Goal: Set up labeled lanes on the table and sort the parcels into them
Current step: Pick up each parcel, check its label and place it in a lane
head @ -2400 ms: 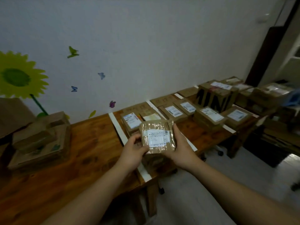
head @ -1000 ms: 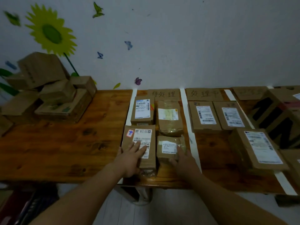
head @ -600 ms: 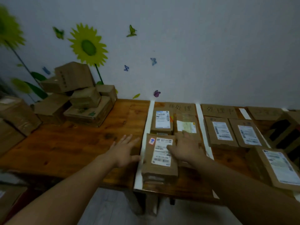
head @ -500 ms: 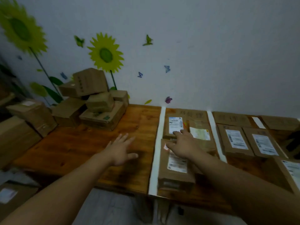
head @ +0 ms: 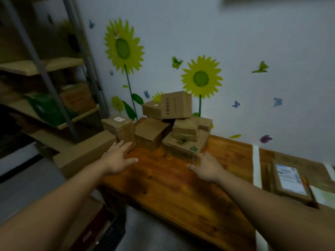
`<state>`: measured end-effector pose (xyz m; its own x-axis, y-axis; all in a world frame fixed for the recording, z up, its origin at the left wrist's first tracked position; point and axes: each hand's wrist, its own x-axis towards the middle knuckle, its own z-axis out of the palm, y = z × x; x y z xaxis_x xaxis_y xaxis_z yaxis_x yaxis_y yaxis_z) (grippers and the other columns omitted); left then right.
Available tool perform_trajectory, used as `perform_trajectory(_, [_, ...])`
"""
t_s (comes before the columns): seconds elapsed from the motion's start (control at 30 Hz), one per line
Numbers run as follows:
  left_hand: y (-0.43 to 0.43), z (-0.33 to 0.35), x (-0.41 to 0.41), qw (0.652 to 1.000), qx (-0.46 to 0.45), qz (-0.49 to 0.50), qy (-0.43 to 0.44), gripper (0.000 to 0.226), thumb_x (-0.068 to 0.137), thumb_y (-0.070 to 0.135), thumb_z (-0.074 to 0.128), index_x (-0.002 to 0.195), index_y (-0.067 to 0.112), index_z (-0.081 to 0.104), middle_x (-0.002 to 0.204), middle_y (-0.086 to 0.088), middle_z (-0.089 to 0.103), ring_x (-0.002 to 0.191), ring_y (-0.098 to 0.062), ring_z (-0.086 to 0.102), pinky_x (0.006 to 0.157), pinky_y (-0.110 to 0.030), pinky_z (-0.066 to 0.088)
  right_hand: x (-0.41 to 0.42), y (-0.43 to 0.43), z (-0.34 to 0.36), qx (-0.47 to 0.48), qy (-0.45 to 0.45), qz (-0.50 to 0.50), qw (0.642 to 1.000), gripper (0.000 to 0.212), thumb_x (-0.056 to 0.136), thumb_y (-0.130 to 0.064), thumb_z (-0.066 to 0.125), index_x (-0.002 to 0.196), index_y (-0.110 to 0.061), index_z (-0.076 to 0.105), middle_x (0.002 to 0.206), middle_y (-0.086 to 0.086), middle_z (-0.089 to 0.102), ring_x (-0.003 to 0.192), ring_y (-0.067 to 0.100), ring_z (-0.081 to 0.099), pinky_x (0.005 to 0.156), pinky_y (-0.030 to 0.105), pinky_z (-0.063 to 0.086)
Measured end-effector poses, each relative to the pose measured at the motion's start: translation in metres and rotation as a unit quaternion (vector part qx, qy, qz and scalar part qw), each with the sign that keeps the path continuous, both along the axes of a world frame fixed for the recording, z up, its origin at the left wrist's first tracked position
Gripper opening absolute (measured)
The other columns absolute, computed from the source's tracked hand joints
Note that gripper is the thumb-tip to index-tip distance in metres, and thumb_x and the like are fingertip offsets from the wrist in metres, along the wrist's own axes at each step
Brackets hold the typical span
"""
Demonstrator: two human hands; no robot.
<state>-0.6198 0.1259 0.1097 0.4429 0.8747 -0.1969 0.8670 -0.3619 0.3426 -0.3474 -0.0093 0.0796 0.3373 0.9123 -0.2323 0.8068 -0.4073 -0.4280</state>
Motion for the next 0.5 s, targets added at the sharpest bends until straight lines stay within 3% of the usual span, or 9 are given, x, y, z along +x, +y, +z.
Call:
perform_trajectory(0.2, [0.063, -0.018, -0.050, 0.996, -0.005, 0.083, 0.005, 0.077, 0.089, 0.048, 0.054, 0.150, 0.027, 0.012, 0.159, -0.006, 0.004, 0.146, -0.028, -0.001, 0.117, -0.045, 0.010, -0.033, 0.097, -0.017, -0.017, 0.032, 0.055, 0.998, 0.067, 0.092, -0.055, 0.049, 0.148, -0.023, 0.029, 0.152, 0.009, 0.028, 0.139, 0.028, 0.029, 0.113, 0.036, 0.028])
perform_trajectory(0.5, [0.142, -0.036, -0.095, 0.986, -0.017, 0.156, 0.061, 0.078, 0.089, 0.044, 0.055, 0.150, 0.028, 0.009, 0.159, -0.007, 0.004, 0.146, -0.029, 0.001, 0.118, -0.048, 0.009, -0.102, 0.226, -0.042, -0.054, 0.087, 0.117, 0.988, 0.067, 0.093, -0.049, 0.051, 0.150, -0.024, 0.027, 0.156, 0.005, 0.023, 0.141, 0.025, 0.027, 0.115, 0.041, 0.029])
